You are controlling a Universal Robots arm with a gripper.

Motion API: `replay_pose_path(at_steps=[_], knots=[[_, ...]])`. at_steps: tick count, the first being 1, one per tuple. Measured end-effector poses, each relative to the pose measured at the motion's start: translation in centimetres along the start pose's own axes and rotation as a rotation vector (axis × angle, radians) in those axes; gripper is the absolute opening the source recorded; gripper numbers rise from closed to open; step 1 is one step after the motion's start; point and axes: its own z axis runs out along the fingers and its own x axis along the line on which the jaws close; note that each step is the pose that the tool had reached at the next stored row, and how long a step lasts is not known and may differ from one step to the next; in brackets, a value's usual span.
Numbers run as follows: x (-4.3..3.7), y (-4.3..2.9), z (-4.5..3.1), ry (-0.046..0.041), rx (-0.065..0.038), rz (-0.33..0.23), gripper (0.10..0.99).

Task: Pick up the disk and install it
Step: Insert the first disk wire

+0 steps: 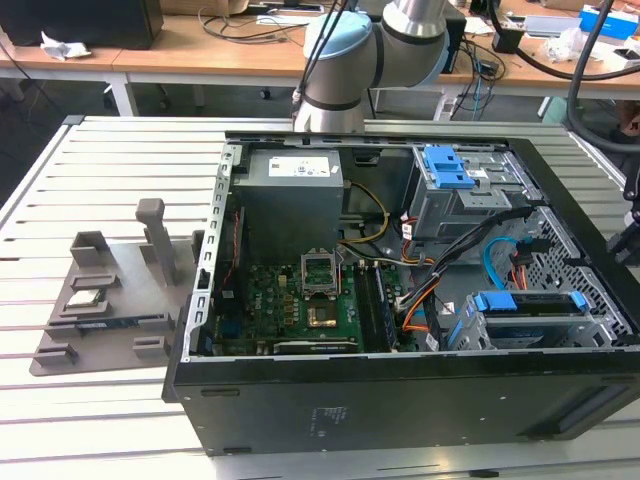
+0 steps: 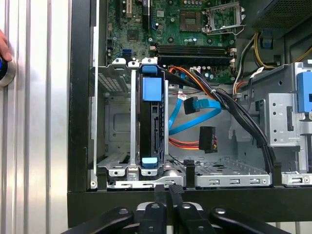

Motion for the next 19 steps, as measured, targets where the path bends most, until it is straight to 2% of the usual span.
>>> replay_pose_path(at_steps=[1,2,3,9,11,15,19], knots=[[0.00,-0.01,0.00,0.0000,0.000,0.000,0.235],[0.00,-0.01,0.00,-0.0001,0.000,0.000,0.235],[0.00,-0.01,0.00,0.0000,0.000,0.000,0.361],[-0.31,0.23,0.23,0.0000,0.000,0.000,0.361],[-0.72,1.05,0.56,0.0000,0.000,0.000,0.361],[-1.55,1.41,0.64,0.0000,0.000,0.000,0.361],[-2.54,2.31,0.79,0.0000,0.000,0.000,0.361]])
